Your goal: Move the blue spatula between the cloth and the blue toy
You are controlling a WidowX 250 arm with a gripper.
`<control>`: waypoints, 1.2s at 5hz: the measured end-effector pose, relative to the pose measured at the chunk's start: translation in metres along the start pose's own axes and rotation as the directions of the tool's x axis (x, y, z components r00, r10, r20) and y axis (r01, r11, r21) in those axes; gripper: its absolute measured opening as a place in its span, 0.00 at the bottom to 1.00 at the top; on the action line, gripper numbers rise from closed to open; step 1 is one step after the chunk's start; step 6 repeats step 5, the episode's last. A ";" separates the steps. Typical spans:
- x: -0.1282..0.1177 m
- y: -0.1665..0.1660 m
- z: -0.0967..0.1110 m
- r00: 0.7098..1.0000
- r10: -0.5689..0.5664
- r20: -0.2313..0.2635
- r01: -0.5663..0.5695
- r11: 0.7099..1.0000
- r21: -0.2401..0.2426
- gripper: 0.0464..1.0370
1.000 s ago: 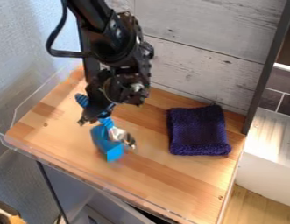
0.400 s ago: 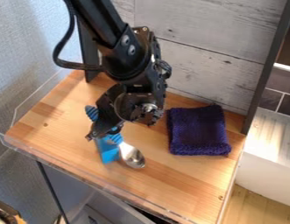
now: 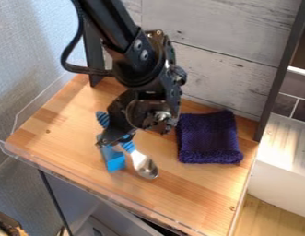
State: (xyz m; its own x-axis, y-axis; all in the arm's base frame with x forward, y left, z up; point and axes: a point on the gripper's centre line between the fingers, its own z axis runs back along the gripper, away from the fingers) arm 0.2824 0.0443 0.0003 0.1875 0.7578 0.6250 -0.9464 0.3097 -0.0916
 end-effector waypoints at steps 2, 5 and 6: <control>-0.011 -0.033 0.009 0.987 -0.118 -0.107 0.099 0.981 -0.166 0.38; -0.021 -0.055 -0.028 0.898 -0.345 -0.273 0.271 0.923 -0.274 0.38; -0.021 -0.055 -0.028 0.898 -0.345 -0.273 0.271 0.923 -0.274 0.38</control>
